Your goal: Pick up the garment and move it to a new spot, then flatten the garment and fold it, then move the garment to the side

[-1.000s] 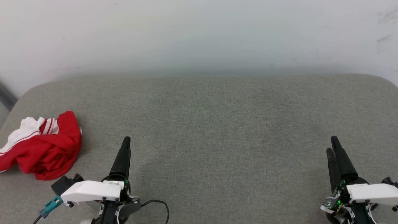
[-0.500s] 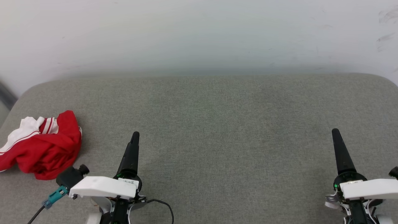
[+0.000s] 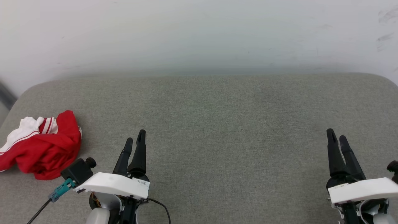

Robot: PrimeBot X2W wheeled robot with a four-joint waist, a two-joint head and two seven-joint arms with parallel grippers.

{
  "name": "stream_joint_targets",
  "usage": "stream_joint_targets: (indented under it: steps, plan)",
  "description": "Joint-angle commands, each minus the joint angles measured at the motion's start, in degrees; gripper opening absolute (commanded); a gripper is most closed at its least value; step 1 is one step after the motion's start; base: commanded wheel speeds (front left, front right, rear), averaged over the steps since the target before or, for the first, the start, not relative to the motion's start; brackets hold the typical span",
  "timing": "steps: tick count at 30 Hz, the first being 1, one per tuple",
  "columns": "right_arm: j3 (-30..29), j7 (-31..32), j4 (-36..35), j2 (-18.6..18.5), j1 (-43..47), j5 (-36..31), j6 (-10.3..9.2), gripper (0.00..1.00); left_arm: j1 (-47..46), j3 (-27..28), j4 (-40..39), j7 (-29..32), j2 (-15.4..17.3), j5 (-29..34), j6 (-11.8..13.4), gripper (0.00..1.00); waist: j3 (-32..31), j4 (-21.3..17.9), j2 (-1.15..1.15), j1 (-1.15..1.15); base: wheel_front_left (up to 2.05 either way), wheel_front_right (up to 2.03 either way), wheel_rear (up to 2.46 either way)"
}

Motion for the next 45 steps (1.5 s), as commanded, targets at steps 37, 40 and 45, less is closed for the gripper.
stream_joint_targets:
  steps: [37,40,45]
  plan:
    - [0.63,2.08,-5.76,0.44,1.82,-28.82,0.0,1.0,-2.53,-3.83,1.75,-5.9,0.84,33.93,3.86,1.0,-0.11,0.77,0.0,0.0,0.0,0.0,0.0]
    - [0.3,2.37,-5.82,0.52,2.03,-30.34,0.0,1.0,-2.71,-4.16,2.3,-6.24,0.97,35.79,4.37,1.0,-0.13,0.83,0.0,0.0,0.0,0.0,0.0]
    - [-0.17,2.71,-5.92,0.61,2.26,-32.94,-0.01,1.0,-2.78,-4.51,3.22,-6.87,1.12,38.6,5.43,1.0,-0.15,0.93,0.0,0.0,0.0,0.0,0.0]
